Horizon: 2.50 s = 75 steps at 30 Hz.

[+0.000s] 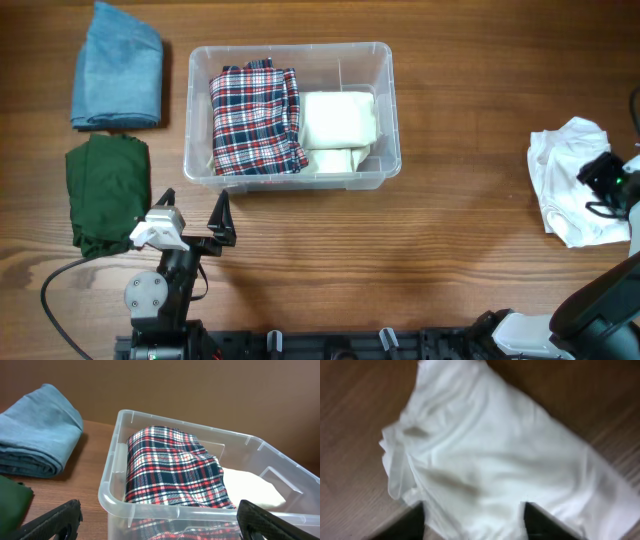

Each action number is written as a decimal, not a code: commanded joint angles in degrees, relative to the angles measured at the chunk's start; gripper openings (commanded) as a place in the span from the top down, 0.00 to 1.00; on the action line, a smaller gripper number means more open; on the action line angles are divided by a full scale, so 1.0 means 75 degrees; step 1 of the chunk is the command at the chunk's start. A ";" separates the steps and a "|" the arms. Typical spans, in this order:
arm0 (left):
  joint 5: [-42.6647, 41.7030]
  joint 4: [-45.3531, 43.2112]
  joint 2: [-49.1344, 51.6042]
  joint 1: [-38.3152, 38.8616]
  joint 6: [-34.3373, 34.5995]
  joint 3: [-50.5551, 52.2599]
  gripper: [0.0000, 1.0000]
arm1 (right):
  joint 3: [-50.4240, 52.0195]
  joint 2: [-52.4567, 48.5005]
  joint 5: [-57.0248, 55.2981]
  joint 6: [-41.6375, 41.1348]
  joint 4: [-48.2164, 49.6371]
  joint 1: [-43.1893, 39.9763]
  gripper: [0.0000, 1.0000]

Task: Pack container
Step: 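Grasp the white shirt's edge with the right gripper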

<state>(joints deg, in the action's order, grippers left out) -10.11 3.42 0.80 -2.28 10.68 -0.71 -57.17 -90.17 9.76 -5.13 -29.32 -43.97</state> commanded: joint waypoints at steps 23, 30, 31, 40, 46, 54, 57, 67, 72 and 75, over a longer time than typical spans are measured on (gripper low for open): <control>0.0073 0.0006 -0.0035 -0.0041 0.0038 0.0050 0.00 | -0.0061 -0.2162 -0.0455 -0.2017 0.0175 0.0143 0.96; 0.0073 0.0006 -0.0035 -0.0041 0.0038 0.0050 0.00 | -0.0061 -0.3162 -0.0443 -0.3923 0.1515 0.1241 0.96; 0.0073 0.0006 -0.0035 -0.0041 0.0038 0.0050 0.00 | -0.0064 -0.3296 -0.0443 -0.4258 0.1813 0.1507 0.96; 0.0073 0.0006 -0.0035 -0.0041 0.0038 0.0050 0.00 | -0.0085 -0.3491 -0.0498 -0.5540 0.2699 0.2996 0.96; 0.0073 0.0006 -0.0035 -0.0041 0.0038 0.0050 0.00 | -0.0108 -0.2926 -0.0111 -0.5149 0.2535 0.3010 0.94; 0.0073 0.0006 -0.0035 -0.0041 0.0038 0.0050 0.00 | -0.0898 -0.1055 -0.0128 -0.3891 0.1332 0.2873 0.32; 0.0073 0.0006 -0.0035 -0.0041 0.0038 0.0050 0.00 | -0.0959 -0.0863 0.0163 -0.3695 0.1122 0.2323 0.27; 0.0073 0.0006 -0.0035 -0.0041 0.0038 0.0050 0.00 | -0.0927 -0.1233 0.1020 -0.1903 0.0600 0.0886 0.25; 0.0073 0.0006 -0.0035 -0.0041 0.0038 0.0050 0.00 | -0.0927 -0.1754 0.1926 -0.1513 0.0309 0.0793 0.21; 0.0073 0.0006 -0.0035 -0.0041 0.0038 0.0050 0.00 | -0.0927 -0.1798 0.2314 -0.1172 0.0189 0.0662 0.17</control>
<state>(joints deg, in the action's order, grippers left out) -10.11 3.40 0.80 -2.28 10.68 -0.71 -64.01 -102.56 22.24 -17.69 -27.64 -37.80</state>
